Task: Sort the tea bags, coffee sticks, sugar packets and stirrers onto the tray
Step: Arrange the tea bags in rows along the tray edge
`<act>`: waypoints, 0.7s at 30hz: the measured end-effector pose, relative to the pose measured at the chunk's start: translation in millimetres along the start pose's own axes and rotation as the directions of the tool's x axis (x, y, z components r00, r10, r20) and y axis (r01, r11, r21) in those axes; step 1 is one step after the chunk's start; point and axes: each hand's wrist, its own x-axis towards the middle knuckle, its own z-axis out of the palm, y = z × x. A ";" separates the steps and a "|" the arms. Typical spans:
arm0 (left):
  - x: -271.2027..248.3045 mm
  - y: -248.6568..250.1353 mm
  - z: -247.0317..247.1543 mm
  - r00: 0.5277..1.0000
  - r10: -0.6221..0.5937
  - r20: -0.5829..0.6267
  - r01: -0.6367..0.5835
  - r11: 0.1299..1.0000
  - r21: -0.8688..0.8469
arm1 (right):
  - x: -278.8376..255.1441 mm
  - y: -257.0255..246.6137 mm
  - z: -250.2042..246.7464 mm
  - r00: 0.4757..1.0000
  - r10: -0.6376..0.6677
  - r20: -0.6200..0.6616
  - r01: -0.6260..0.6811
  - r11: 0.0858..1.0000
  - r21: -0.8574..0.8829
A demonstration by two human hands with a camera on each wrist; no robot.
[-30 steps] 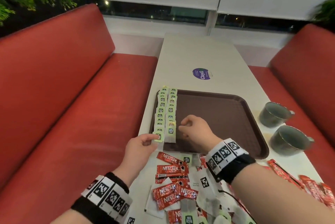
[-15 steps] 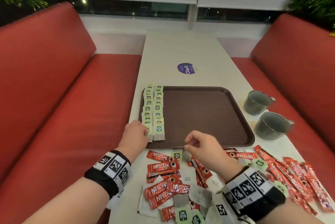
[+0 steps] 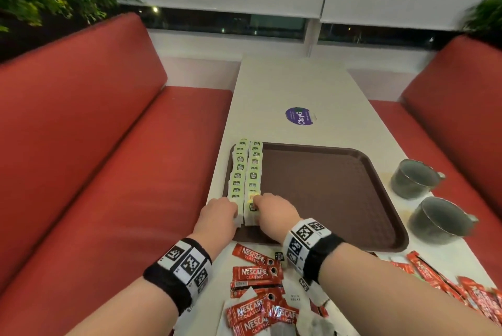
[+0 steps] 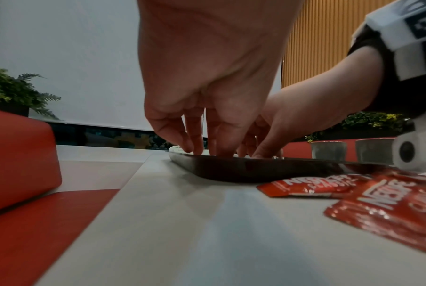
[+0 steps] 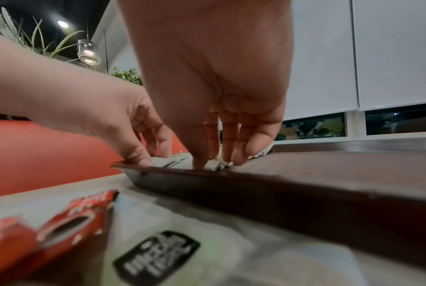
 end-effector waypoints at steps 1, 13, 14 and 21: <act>1.7 -0.7 0.7 1.000 0.001 -0.012 -0.001 1.000 -0.001 | 2.5 0.3 0.3 1.000 -0.004 -0.007 0.004 1.000 -0.005; 16.2 -2.8 0.7 0.998 0.003 -0.066 -0.006 0.999 -0.043 | 20.8 3.4 -1.5 1.000 0.010 0.008 -0.010 1.000 0.013; 16.4 -2.3 0.0 0.998 0.005 -0.064 -0.007 0.999 -0.040 | 21.6 4.5 -1.4 1.000 0.007 0.009 -0.007 1.000 0.019; 10.3 -0.9 -2.5 0.999 -0.003 -0.054 -0.001 0.997 -0.073 | 16.9 10.6 -5.1 1.000 0.008 -0.019 -0.006 0.993 0.120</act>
